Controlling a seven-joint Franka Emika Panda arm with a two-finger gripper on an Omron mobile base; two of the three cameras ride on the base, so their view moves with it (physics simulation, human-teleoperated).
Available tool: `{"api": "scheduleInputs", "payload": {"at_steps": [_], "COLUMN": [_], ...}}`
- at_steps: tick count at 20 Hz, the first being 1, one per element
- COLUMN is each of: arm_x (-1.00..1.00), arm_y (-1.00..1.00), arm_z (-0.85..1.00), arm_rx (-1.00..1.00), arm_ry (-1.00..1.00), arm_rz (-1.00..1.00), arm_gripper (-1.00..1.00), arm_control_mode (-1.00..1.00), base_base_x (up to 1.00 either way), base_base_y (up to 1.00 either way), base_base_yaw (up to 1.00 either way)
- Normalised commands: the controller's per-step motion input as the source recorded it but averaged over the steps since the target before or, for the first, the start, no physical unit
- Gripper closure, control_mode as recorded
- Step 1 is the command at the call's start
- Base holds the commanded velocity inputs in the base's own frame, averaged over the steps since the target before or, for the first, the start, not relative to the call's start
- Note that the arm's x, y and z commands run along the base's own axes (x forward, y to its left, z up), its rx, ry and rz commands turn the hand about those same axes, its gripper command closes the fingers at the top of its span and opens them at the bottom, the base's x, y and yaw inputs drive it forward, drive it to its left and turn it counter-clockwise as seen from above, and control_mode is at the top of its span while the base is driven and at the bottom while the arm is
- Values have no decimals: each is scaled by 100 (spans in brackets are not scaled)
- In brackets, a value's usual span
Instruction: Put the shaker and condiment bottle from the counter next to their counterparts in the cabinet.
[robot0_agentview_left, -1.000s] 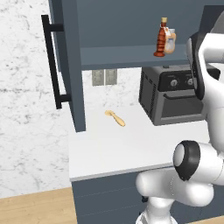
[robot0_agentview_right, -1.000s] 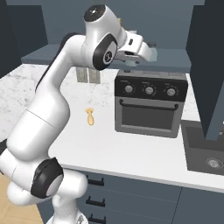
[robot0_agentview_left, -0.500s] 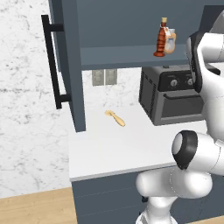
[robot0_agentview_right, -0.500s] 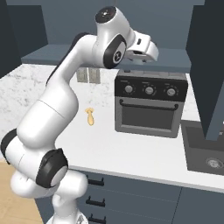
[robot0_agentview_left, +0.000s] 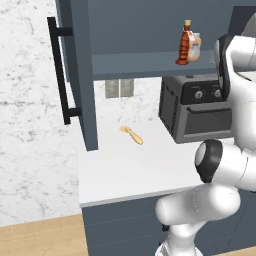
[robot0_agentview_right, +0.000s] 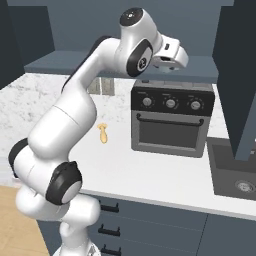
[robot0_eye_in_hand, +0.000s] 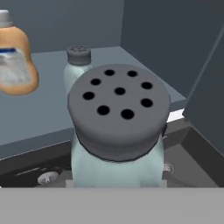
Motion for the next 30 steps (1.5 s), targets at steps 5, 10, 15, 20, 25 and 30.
{"api": "scheduleInputs", "payload": {"at_steps": [5, 10, 15, 20, 25, 30], "arm_x": [29, 34, 30, 18, 11, 8], "arm_y": [-4, -2, -10, -17, -12, -3], "arm_z": [-11, -13, -20, -22, -9, 0], "arm_rx": [0, 0, 0, 0, 0, 0], "arm_ry": [0, 0, 0, -1, -1, 0], "arm_rz": [0, 0, 0, 0, 0, 0], "arm_gripper": [100, 100, 100, 100, 100, 100], "arm_control_mode": [-100, -100, -100, -100, -100, -100], "base_base_x": [0, 0, 0, 0, 0, 0], "base_base_y": [0, 0, 0, 0, 0, 0], "base_base_yaw": [0, 0, 0, 0, 0, 0]}}
